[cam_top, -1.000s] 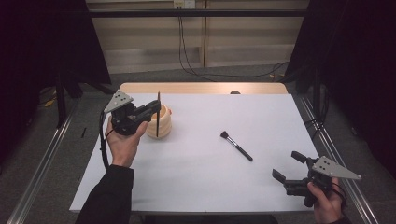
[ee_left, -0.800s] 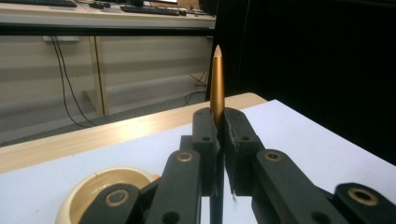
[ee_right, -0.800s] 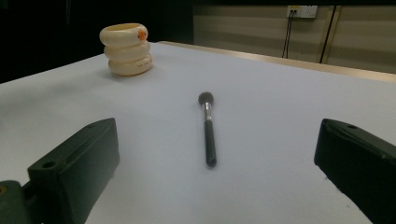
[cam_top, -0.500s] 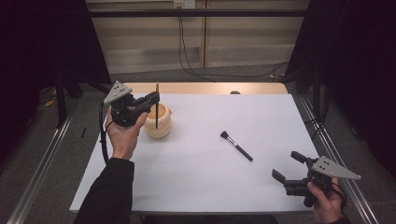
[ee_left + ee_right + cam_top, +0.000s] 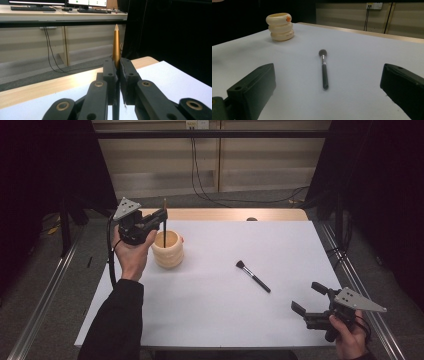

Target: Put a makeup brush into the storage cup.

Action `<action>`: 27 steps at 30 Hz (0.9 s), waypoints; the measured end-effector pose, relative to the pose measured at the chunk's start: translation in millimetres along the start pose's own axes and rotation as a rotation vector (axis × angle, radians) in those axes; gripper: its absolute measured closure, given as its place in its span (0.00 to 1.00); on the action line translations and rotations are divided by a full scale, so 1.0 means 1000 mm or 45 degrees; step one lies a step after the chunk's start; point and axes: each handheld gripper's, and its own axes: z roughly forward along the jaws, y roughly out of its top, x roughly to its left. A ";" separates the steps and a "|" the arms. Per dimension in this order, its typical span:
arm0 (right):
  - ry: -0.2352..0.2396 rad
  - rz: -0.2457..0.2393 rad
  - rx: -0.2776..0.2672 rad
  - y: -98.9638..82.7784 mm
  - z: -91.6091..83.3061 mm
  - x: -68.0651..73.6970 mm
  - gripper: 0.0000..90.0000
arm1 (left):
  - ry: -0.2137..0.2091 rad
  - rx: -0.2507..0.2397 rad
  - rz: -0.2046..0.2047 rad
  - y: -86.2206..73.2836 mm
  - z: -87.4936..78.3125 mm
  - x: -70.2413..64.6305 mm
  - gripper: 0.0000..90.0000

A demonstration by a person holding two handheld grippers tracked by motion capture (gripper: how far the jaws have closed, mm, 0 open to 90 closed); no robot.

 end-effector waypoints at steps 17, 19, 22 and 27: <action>0.000 0.000 0.001 0.000 0.001 0.000 0.00 | 0.062 0.014 -0.058 -0.006 0.019 0.019 0.93; 0.002 0.002 0.003 0.000 0.000 0.000 0.00 | 0.058 0.012 -0.065 -0.007 0.022 0.020 0.93; 0.004 0.005 0.004 -0.001 0.000 0.000 0.00 | 0.067 0.031 -0.049 -0.010 0.026 0.021 0.93; -0.001 0.002 0.009 -0.001 -0.001 -0.001 0.00 | 0.091 0.036 -0.065 -0.015 0.032 0.025 0.93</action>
